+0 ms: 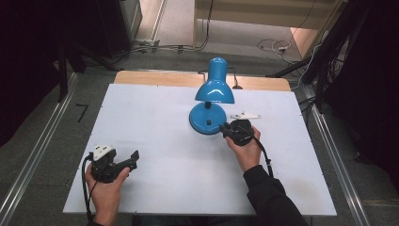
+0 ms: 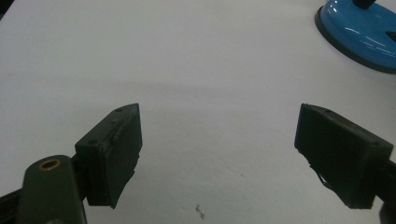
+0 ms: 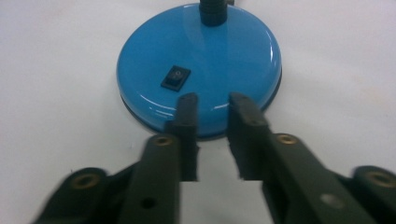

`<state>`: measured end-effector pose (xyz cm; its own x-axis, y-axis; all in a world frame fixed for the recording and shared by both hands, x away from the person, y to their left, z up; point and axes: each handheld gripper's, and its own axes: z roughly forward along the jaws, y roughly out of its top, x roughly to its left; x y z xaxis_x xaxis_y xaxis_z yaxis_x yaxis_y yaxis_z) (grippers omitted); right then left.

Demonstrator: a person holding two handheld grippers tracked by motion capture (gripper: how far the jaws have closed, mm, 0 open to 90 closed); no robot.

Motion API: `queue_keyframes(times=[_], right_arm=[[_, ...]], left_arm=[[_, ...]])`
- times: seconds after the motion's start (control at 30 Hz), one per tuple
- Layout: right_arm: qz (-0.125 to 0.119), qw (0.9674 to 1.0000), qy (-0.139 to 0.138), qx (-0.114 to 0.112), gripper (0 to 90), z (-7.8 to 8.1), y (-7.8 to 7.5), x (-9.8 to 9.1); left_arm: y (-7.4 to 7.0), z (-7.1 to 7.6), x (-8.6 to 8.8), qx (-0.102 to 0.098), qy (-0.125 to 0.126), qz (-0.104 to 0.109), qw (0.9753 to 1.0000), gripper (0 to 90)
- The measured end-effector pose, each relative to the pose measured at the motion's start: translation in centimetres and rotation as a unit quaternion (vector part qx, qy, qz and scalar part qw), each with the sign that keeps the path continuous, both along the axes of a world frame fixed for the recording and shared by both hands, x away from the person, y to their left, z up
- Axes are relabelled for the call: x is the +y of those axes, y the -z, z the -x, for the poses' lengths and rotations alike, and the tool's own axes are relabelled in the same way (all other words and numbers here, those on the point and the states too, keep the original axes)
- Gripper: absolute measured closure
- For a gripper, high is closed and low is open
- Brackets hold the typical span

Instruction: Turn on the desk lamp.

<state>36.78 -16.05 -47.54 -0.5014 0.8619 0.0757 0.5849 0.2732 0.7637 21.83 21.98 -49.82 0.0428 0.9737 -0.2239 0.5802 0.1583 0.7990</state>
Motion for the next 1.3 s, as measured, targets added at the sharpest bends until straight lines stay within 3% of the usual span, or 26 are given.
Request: queue_keyframes(times=[0.1, 0.63, 0.97, 1.3], right_arm=[[-0.003, 1.0, 0.0, -0.004, 87.8, -0.2, -0.1, 0.4], [-0.009, 0.9999, -0.007, -0.008, 88.1, -1.5, 0.0, 2.3], [-0.019, 0.9998, -0.009, -0.005, 88.1, -2.2, 0.9, 3.3], [-0.013, 0.9998, -0.012, -0.008, 88.0, -2.7, 0.9, 3.9]], left_arm=[[0.0, 0.0, 0.0, -0.001, -0.001, 0.001, 1.0, 15.7], [0.0, 0.0, 0.1, -0.001, 0.0, 0.002, 1.0, 15.8], [0.0, 0.0, 0.0, -0.002, 0.0, 0.001, 1.0, 16.3], [0.1, 0.0, 0.0, -0.001, 0.001, 0.002, 1.0, 16.2]])
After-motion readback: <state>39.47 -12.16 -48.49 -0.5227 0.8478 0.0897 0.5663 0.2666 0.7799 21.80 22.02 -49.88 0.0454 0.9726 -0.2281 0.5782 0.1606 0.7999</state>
